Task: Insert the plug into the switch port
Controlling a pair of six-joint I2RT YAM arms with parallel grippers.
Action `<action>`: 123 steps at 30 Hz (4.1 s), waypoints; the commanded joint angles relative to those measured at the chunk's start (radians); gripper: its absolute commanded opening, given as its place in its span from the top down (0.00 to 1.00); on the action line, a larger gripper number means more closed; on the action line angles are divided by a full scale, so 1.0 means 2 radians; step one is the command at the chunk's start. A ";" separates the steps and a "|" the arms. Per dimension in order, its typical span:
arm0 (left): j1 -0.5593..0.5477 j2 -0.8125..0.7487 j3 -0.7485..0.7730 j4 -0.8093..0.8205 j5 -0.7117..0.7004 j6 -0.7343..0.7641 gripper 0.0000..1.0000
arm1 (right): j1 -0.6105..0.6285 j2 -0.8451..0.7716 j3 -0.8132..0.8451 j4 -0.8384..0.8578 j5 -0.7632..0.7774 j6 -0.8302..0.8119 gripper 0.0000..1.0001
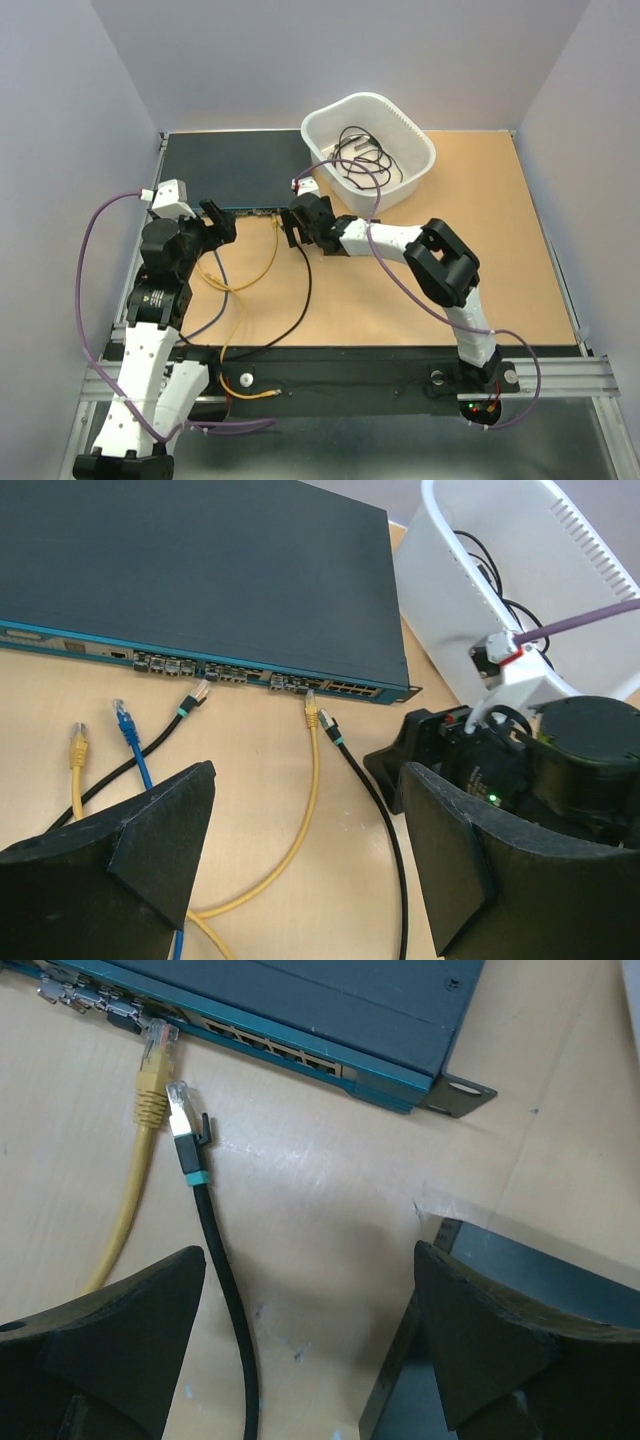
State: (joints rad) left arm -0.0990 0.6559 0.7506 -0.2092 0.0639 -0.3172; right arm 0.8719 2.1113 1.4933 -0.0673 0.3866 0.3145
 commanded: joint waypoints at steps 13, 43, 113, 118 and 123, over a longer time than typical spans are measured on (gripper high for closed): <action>-0.002 0.000 -0.004 0.017 0.017 0.009 0.16 | 0.007 0.107 0.131 -0.026 -0.002 -0.016 0.14; -0.003 -0.017 -0.035 0.101 0.111 -0.083 0.20 | 0.009 -0.175 -0.121 0.103 -0.139 0.000 1.00; -0.271 -0.071 -0.066 0.459 0.324 -0.103 1.00 | 0.069 -0.580 -0.346 0.254 -0.455 0.049 0.38; -0.272 -0.079 -0.080 0.510 0.335 -0.124 1.00 | 0.069 -0.556 -0.336 0.268 -0.479 0.057 0.48; -0.272 -0.070 -0.085 0.511 0.335 -0.125 1.00 | 0.068 -0.539 -0.333 0.302 -0.482 0.072 0.49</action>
State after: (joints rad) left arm -0.6403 0.4980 0.5930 0.7254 0.6941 -0.5476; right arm 1.0092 1.0275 0.8055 0.4297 -0.5327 0.4370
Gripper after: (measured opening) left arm 0.214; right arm 0.514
